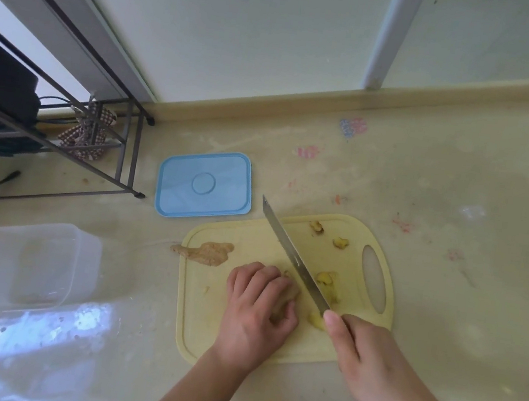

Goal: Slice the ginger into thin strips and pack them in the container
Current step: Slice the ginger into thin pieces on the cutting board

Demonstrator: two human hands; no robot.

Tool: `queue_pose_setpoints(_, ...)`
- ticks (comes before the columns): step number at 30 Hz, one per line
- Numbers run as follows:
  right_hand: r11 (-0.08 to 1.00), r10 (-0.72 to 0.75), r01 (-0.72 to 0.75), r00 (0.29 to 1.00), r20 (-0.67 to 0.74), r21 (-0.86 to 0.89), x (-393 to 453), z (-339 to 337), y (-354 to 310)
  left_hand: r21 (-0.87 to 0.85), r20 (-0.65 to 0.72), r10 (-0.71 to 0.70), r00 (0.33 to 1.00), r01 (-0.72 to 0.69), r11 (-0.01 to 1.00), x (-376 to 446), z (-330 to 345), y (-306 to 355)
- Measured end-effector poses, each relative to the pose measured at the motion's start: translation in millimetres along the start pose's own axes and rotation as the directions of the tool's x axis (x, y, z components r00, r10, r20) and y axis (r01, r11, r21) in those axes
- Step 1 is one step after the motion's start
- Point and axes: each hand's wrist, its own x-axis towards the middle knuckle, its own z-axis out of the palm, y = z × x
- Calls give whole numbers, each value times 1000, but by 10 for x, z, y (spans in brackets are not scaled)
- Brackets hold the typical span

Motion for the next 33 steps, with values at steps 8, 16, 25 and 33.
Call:
queue_pose_setpoints(8, 999, 24, -23, 999, 31, -24, -278, -33, -53, -10, 13, -12, 1000, 12, 1000, 7, 20, -29)
queue_pose_setpoints(16, 996, 60, -58, 998, 30, -69, -264, 22, -136, -18, -10, -5, 1000, 5, 1000, 36, 34, -24)
queue_pose_setpoints(25, 997, -70, 69, 997, -30, -32, 338, 310, -252, -44, -53, 21, 998, -23, 999, 30, 43, -25)
queue_pose_setpoints(33, 996, -89, 89, 995, -35, -6, 365, 178, -147, 0, 13, 37, 999, -37, 999, -23, 11, -94)
